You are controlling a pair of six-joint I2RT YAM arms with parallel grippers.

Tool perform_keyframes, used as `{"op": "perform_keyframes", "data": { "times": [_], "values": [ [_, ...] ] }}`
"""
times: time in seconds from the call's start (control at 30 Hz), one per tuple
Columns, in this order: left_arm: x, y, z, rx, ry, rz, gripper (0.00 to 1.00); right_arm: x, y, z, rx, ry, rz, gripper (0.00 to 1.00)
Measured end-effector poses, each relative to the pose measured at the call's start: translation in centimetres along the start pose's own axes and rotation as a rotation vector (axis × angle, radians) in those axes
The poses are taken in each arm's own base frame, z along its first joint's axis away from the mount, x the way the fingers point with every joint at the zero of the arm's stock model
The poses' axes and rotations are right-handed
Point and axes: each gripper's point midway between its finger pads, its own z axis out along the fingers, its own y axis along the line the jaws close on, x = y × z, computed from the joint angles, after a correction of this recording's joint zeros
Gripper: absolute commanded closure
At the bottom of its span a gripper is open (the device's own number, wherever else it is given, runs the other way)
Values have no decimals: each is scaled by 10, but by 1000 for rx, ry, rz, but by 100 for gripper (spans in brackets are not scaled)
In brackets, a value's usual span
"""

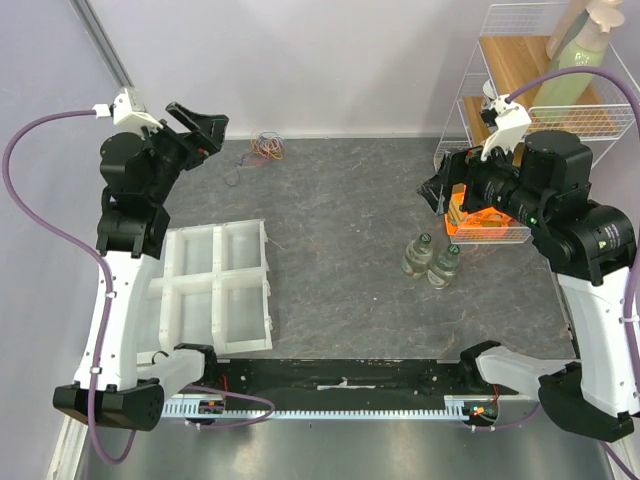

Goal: Untangle the cables

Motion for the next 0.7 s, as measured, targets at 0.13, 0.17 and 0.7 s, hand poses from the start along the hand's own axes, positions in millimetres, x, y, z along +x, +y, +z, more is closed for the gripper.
{"op": "perform_keyframes", "data": {
  "times": [0.13, 0.17, 0.7],
  "values": [
    [12, 5, 9, -10, 46, -23, 8, 1, 0, -1, 0, 1, 1, 2],
    [19, 8, 13, -18, 70, -36, 8, 1, 0, -1, 0, 3, 3, 2],
    [162, 90, 93, -154, 260, -558, 2, 15, 9, -17, -47, 6, 16, 2]
  ]
}}
